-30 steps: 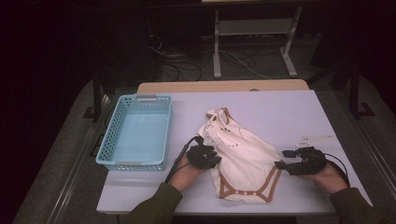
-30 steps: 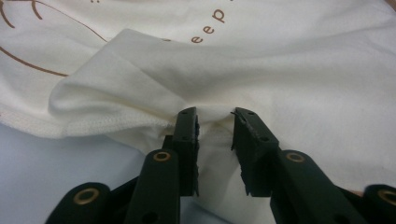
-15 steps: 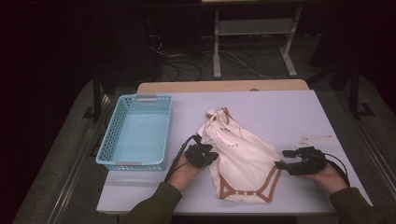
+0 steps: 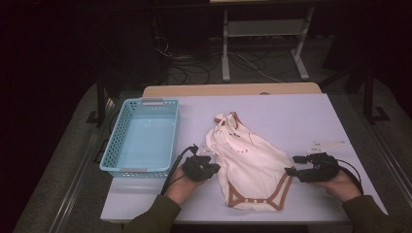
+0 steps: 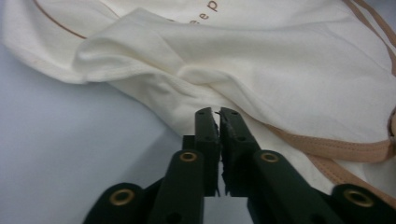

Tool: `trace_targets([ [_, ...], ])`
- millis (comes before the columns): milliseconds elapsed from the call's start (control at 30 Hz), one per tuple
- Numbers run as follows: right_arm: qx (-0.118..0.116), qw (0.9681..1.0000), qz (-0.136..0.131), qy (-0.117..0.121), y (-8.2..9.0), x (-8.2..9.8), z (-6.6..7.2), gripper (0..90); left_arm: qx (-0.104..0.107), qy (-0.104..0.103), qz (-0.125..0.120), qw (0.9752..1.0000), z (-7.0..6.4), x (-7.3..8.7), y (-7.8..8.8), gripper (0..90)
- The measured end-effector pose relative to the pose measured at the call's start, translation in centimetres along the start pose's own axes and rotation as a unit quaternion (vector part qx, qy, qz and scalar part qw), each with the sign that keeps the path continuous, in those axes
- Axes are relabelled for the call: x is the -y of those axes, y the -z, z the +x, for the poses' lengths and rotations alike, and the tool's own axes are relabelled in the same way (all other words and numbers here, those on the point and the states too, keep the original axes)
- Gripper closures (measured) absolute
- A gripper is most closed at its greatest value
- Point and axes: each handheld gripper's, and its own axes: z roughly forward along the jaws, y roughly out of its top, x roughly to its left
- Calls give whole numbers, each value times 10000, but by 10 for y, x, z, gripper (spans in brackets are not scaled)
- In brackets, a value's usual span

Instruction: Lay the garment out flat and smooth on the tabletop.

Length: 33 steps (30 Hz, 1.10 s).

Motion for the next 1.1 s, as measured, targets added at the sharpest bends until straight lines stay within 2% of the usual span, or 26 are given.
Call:
trace_targets([
  [100, -85, 9999, -89, 37, 2, -6, 9, 395, -2, -77, 4, 10000, -4, -1, -3, 776],
  [167, -214, 9996, -141, 100, 0, -11, 18, 398, -45, -77, -18, 10000, -4, -1, -1, 712],
  [233, -379, 9990, -173, 157, -3, -17, 29, 411, -87, 21, -129, 9999, -4, 0, 3, 638],
  [300, -516, 9982, -191, 237, -8, -23, 41, 431, -70, 62, -135, 9999, -4, 2, 7, 568],
  [433, -897, 9952, -112, 363, -24, -37, 66, 467, -47, 29, -79, 10000, -8, 9, 14, 470],
  [533, -1069, 9933, -43, 438, -40, -47, 83, 471, -41, 19, -73, 10000, -11, 15, 19, 444],
  [667, -1226, 9908, 198, 533, -63, -56, 102, 465, -79, 86, -145, 9998, -12, 18, 22, 434],
  [833, -1226, 9886, 474, 730, -86, -60, 121, 456, -84, 54, -128, 9999, -10, 18, 21, 427],
  [933, -1042, 9893, 633, 795, -94, -58, 127, 511, -95, 64, -132, 9998, -9, 18, 20, 426],
  [1000, -995, 9887, 710, 872, -96, -57, 128, 612, -89, 10, -91, 9999, -8, 17, 20, 426],
  [1100, -985, 9886, 733, 868, -96, -56, 125, 756, -90, 28, -116, 9999, -8, 17, 19, 426],
])
